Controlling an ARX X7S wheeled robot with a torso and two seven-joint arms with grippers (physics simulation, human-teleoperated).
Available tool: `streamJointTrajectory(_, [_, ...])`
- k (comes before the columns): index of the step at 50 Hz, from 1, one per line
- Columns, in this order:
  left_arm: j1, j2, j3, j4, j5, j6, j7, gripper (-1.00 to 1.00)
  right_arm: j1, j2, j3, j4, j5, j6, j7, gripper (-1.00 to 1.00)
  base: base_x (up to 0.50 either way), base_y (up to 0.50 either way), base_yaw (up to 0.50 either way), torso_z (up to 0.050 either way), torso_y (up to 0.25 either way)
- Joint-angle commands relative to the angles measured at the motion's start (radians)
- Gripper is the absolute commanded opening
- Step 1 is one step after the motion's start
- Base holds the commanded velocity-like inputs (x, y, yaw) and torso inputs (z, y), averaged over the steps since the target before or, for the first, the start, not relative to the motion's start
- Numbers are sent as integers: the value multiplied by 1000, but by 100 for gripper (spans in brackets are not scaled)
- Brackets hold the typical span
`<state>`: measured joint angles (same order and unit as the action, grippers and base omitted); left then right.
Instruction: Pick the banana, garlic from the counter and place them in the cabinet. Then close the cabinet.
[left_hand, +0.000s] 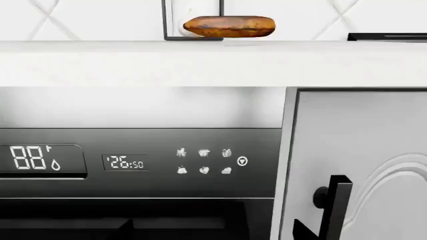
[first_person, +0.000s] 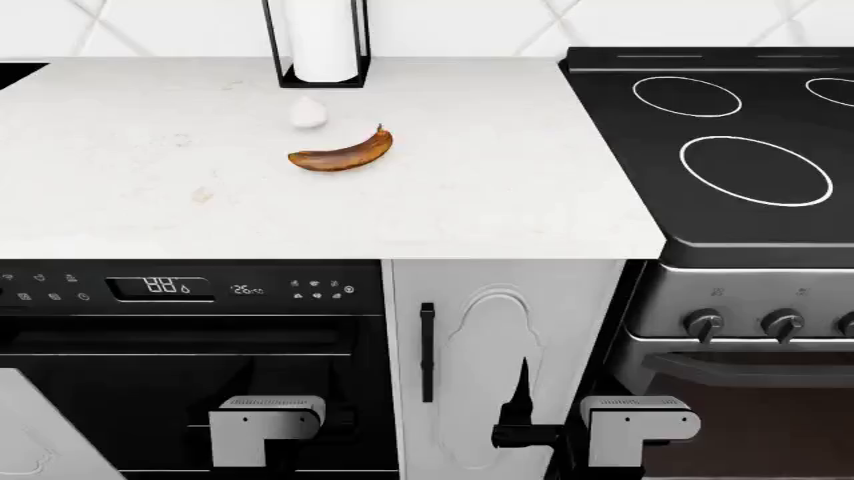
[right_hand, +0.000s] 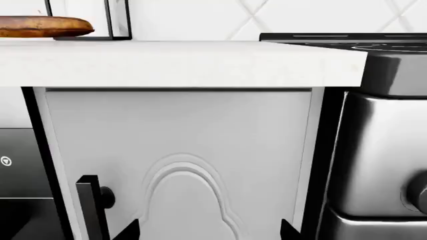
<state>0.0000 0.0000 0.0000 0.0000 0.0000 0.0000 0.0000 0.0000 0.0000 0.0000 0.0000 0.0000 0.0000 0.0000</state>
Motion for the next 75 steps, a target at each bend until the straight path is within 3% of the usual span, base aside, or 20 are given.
streamJointTrajectory(1, [-1, -17, 20, 8, -19, -10, -13, 100, 0, 15, -16, -4, 14, 2, 26, 100, 0, 0, 0, 0, 0])
streamJointTrajectory(12, [-12, -47, 62, 82, -43, -78, -52, 100, 2, 52, -65, -4, 32, 13, 61, 100, 0, 0, 0, 0, 0])
streamJointTrajectory(27, [-180, -91, 85, 521, -130, -542, -67, 100, 53, 138, -82, -443, 86, 410, 27, 100, 0, 0, 0, 0, 0])
streamJointTrajectory(30, [-246, -102, 45, 601, -244, -679, -19, 100, 91, 158, -78, -519, 110, 500, 11, 100, 0, 0, 0, 0, 0])
streamJointTrajectory(42, [-493, -218, -72, 823, -448, -1159, 17, 100, 287, 234, -32, -784, 231, 809, -41, 100, 142, -48, 0, 0, 0])
streamJointTrajectory(52, [-603, -267, -157, 889, -549, -1341, 52, 100, 458, 271, 49, -916, 346, 1016, -77, 100, 475, -46, 0, 0, 0])
streamJointTrajectory(65, [-735, -298, -336, 984, -704, -1553, 98, 100, 643, 298, 175, -1032, 505, 1265, -96, 100, 390, 451, 0, 0, 0])
streamJointTrajectory(68, [-762, -323, -354, 980, -772, -1568, 64, 100, 684, 302, 191, -1039, 543, 1313, -88, 100, 355, 486, 0, 0, 0])
streamJointTrajectory(75, [-854, -389, -369, 912, -1072, -1567, -167, 100, 761, 289, 296, -1038, 657, 1410, -64, 100, 334, 320, 0, 0, 0])
